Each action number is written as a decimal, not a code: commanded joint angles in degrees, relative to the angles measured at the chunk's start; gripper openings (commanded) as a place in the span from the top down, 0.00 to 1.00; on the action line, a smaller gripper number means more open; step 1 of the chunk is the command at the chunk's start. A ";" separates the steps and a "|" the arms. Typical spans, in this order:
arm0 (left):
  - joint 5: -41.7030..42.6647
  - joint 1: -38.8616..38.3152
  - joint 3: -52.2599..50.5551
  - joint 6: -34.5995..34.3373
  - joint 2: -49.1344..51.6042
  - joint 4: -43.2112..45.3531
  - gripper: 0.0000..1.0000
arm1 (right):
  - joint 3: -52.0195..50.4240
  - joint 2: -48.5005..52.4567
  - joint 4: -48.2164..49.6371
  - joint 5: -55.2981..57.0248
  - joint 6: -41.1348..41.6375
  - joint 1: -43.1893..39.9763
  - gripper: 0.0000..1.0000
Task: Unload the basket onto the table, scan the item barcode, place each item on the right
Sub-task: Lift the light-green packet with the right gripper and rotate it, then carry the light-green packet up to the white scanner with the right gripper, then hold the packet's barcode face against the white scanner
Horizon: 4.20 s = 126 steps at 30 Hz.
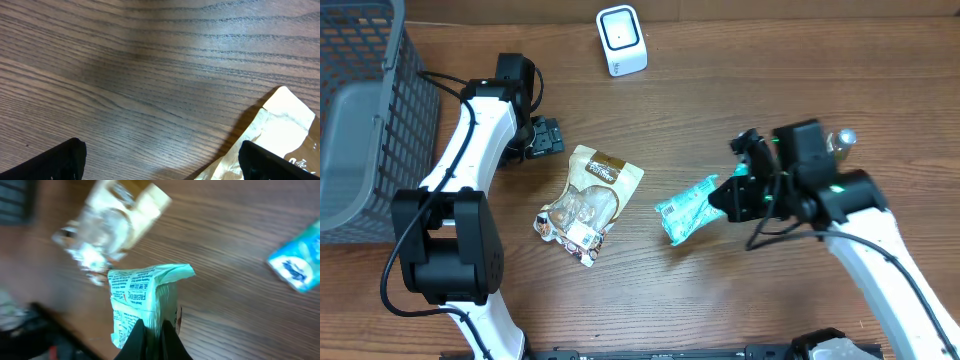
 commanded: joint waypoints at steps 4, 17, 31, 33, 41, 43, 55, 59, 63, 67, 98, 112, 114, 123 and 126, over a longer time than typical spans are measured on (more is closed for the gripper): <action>-0.94 -0.24 0.68 0.26 -1.09 -0.09 0.01 | 1.07 4.85 3.80 18.01 2.58 6.82 0.96; -0.94 -0.24 0.68 0.26 -1.09 -0.09 0.01 | 39.04 11.54 -2.19 31.98 0.13 8.68 0.97; -0.94 -0.24 0.68 0.26 -1.09 -0.09 0.00 | 67.21 30.45 -9.86 34.51 -4.92 10.91 0.96; -0.94 -0.24 0.68 0.26 -1.09 -0.09 0.00 | 67.21 32.52 -8.28 37.42 -10.45 12.37 0.96; -0.94 -0.24 0.68 0.26 -1.09 -0.09 0.01 | 67.21 42.77 0.02 50.95 -22.10 16.85 0.96; -0.94 -0.24 0.68 0.26 -1.09 -0.09 0.01 | 67.21 46.01 2.82 52.48 -24.61 17.55 0.96; -0.94 -0.24 0.68 0.26 -1.09 -0.09 0.00 | 67.19 57.24 19.56 54.58 -31.71 17.75 0.96; -0.94 -0.24 0.68 0.26 -1.09 -0.09 0.00 | 67.19 60.37 25.33 54.58 -39.63 17.70 0.96; -0.94 -0.24 0.68 0.26 -1.09 -0.09 0.00 | 67.19 63.08 30.88 54.58 -48.72 17.25 0.96; -0.94 -0.24 0.68 0.26 -1.09 -0.09 0.01 | 67.19 64.57 36.89 53.83 -50.45 16.28 0.96; -0.94 -0.24 0.68 0.26 -1.09 -0.09 0.00 | 67.19 70.27 36.33 45.51 -51.49 15.72 0.88; -0.94 -0.24 0.68 0.26 -1.09 -0.09 0.00 | 67.19 70.27 28.41 41.66 -51.49 16.61 0.92; -0.94 -0.24 0.68 0.26 -1.09 -0.09 0.01 | 67.19 70.27 28.59 39.71 -51.49 16.61 0.92; -0.94 -0.24 0.68 0.26 -1.09 -0.09 0.00 | 67.19 70.27 31.93 37.16 -48.26 16.09 0.92; -0.94 -0.24 0.68 0.26 -1.09 -0.09 0.00 | 67.19 70.27 33.42 37.13 -44.68 15.37 0.93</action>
